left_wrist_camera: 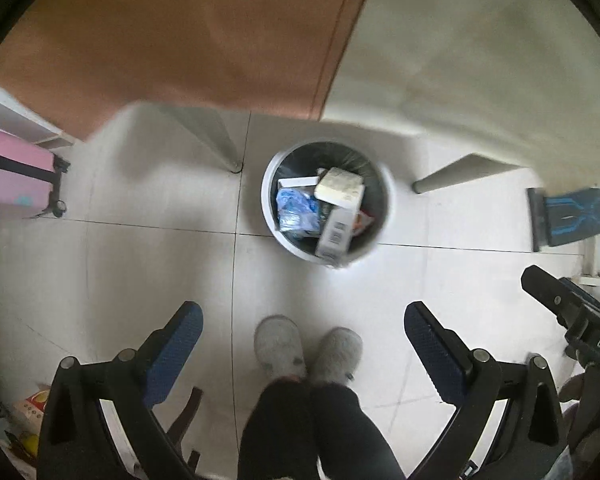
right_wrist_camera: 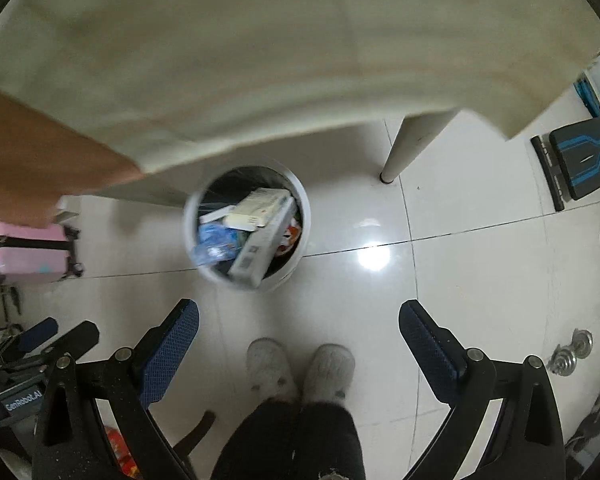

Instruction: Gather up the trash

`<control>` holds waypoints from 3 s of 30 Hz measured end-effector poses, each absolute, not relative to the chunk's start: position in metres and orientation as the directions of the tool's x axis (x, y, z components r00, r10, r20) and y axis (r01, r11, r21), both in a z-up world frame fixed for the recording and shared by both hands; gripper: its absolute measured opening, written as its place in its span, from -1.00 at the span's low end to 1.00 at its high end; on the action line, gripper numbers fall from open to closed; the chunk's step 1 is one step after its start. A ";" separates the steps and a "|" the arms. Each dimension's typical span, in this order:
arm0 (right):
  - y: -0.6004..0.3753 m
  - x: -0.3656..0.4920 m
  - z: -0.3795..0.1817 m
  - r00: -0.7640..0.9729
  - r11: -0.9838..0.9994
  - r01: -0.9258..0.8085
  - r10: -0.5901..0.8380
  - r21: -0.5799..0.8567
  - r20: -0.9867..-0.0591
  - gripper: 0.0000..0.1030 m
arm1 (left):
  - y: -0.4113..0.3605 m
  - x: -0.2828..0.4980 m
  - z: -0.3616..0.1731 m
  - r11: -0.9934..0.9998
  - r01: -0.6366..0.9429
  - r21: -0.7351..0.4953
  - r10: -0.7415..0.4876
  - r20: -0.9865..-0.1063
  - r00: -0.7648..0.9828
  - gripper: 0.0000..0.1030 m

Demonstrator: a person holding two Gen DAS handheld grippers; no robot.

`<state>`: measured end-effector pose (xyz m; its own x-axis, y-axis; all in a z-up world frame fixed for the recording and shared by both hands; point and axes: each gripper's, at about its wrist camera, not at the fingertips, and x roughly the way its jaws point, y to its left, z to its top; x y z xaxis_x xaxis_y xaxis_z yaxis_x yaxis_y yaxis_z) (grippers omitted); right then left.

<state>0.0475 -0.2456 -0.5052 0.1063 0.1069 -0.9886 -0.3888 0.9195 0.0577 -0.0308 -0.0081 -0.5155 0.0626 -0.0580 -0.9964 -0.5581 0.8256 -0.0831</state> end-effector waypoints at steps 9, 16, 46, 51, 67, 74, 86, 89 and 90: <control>-0.271 -0.012 -0.303 0.125 0.892 -0.431 0.211 0.139 -0.970 0.97 | -0.026 -0.060 -0.329 0.830 -0.526 -0.184 -0.085 -0.975 0.206 1.00; -0.274 -0.060 -0.170 0.132 0.846 -0.493 0.301 0.201 -0.944 0.97 | -0.031 -0.086 -0.214 0.832 -0.476 -0.284 -0.127 -0.933 0.335 1.00; -0.272 -0.148 -0.025 0.140 0.753 -0.614 0.398 0.236 -0.907 1.00 | -0.058 -0.145 -0.095 0.822 -0.420 -0.385 -0.155 -0.860 0.486 1.00; -0.271 -0.148 -0.025 0.138 0.753 -0.614 0.394 0.234 -0.909 1.00 | -0.060 -0.145 -0.094 0.830 -0.413 -0.374 -0.150 -0.864 0.481 1.00; -0.271 -0.148 -0.026 0.134 0.763 -0.602 0.386 0.234 -0.913 1.00 | -0.066 -0.143 -0.093 0.849 -0.390 -0.356 -0.152 -0.873 0.464 1.00; -0.274 -0.149 -0.025 0.134 0.768 -0.597 0.382 0.233 -0.914 1.00 | -0.067 -0.142 -0.093 0.849 -0.388 -0.357 -0.155 -0.873 0.463 1.00; -0.275 -0.147 -0.025 0.134 0.768 -0.597 0.382 0.233 -0.914 1.00 | -0.064 -0.142 -0.094 0.851 -0.378 -0.365 -0.166 -0.869 0.466 1.00; -0.275 -0.145 -0.024 0.136 0.770 -0.594 0.383 0.234 -0.914 1.00 | -0.064 -0.142 -0.093 0.850 -0.379 -0.366 -0.166 -0.868 0.467 1.00; -0.275 -0.145 -0.024 0.137 0.770 -0.593 0.384 0.235 -0.913 1.00 | -0.063 -0.142 -0.094 0.851 -0.377 -0.366 -0.167 -0.869 0.466 1.00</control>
